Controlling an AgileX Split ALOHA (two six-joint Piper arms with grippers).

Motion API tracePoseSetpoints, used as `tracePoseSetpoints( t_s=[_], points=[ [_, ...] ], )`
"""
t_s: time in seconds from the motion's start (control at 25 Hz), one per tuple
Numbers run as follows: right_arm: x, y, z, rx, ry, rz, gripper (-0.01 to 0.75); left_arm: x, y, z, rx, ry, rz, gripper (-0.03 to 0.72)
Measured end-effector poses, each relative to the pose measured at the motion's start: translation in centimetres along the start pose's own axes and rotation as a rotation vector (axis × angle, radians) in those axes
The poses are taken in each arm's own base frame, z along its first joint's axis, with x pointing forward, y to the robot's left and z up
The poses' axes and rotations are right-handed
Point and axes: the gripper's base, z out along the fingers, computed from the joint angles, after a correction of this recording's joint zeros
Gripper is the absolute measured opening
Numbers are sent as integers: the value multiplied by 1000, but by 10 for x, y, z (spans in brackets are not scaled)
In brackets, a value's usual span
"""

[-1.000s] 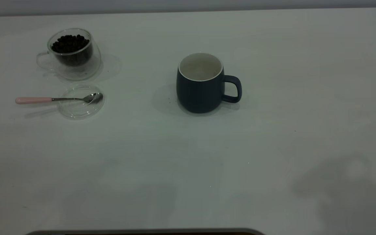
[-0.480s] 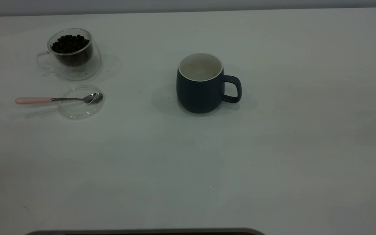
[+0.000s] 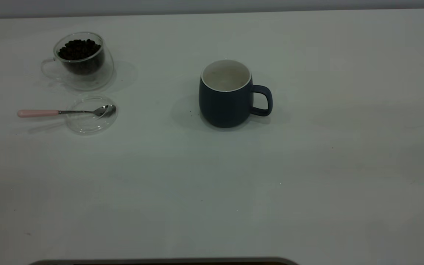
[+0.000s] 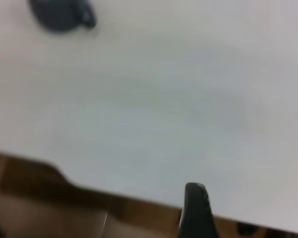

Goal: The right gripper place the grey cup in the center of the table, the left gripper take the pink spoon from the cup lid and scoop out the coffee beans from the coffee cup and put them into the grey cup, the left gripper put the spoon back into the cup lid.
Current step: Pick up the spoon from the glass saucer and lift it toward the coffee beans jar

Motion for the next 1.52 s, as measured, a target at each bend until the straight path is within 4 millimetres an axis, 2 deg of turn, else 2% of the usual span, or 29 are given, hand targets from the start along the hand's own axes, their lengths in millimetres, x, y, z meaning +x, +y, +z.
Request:
tracePoseSetpoints(
  t_s=[0.28,0.36,0.56,1.04,1.52],
  points=[
    [9,1,-14,70,-136,39,591,0,0,0,0,0,0,517],
    [12,1,-12,75,-171,38,591,0,0,0,0,0,0,517],
    [20,1,1,71,-159,45,591,0,0,0,0,0,0,517],
    [28,0,3,104,-146,54,591,0,0,0,0,0,-1,517],
    [28,0,3,106,-146,54,591,0,0,0,0,0,-4,517]
  ],
)
